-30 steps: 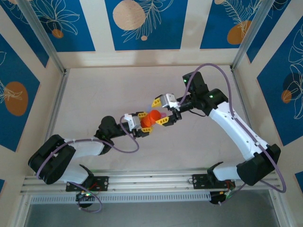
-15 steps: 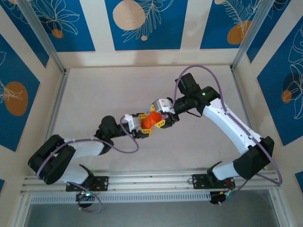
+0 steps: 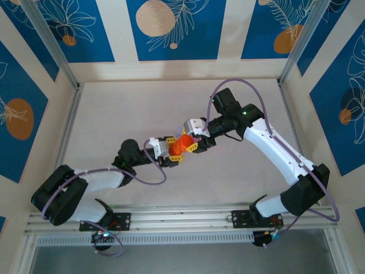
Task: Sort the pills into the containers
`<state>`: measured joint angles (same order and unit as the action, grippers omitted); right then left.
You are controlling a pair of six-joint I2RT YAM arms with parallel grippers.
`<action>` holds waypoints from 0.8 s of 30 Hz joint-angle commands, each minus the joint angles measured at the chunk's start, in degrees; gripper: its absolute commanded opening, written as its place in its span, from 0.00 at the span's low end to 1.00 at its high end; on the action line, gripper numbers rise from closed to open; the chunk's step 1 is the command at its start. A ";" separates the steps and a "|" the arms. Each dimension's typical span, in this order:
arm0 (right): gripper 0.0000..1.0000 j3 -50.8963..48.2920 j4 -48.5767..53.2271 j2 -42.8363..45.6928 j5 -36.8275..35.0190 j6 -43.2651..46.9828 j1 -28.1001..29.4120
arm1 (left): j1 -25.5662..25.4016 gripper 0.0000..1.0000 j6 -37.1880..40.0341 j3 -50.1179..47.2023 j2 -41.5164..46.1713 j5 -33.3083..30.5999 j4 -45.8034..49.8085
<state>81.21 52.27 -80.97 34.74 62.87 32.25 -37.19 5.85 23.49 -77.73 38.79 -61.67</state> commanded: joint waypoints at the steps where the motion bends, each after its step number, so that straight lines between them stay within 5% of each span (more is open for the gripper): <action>1: 0.45 -1.06 0.74 0.21 0.14 -2.62 0.84 | 0.67 0.00 -0.83 2.13 1.53 0.82 -1.71; 8: 0.35 -3.42 -6.24 1.86 -3.81 -16.72 2.61 | 0.70 0.00 0.32 1.67 2.61 -6.51 -2.05; 14: 0.29 -10.15 -17.31 2.13 -11.33 -41.50 2.98 | 0.62 0.00 4.97 2.68 5.45 -12.28 2.88; 24: 0.22 -10.48 -20.16 1.33 -27.39 -77.74 5.14 | -0.66 0.00 8.68 2.06 6.30 -20.48 3.23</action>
<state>72.62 30.57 -78.32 16.10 0.86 36.34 -37.04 12.43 23.53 -73.67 21.50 -51.22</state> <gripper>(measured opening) 0.468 0.563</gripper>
